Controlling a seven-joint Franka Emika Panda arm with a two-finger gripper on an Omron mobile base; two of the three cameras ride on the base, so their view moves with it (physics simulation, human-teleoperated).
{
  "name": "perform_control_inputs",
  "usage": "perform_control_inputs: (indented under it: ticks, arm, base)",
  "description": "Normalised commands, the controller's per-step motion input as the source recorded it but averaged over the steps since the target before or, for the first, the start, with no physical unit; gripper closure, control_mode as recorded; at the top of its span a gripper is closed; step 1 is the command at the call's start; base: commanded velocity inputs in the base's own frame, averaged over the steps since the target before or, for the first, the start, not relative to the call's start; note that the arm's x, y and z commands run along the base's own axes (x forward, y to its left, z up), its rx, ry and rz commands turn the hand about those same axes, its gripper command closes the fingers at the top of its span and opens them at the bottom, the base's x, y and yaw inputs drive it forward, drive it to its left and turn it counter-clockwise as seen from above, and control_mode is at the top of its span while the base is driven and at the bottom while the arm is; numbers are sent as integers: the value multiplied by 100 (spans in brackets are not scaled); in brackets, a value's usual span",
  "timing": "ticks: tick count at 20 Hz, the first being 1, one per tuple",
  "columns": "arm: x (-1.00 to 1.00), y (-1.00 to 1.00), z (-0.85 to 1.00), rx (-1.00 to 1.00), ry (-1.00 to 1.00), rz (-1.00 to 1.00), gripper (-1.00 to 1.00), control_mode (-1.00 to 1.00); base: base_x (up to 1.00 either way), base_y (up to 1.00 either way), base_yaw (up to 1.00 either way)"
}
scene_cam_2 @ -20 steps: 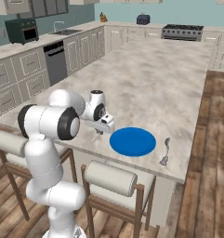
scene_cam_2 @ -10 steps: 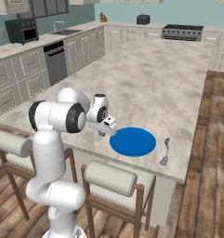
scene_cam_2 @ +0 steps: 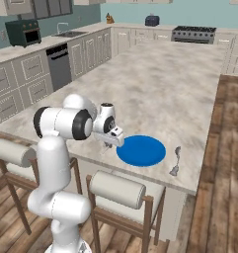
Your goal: Take the fork and place it on the left side of the plate. Then take the spoon and place it on the right side of the plate. Make sure they're directly next to the plate.
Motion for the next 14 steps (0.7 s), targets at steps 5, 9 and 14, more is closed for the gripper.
perform_control_inputs:
  ticks: [5, 9, 14]
  arm:
    - [9, 0, -24, 1, 0, 0, 100, -100]
    - [19, 0, -23, 1, 0, 0, -100, -100]
    - [-19, 0, -3, 0, -3, 0, -100, -100]
  base:
    - [0, 0, 0]
    - [0, 0, 0]
    - [0, 0, 0]
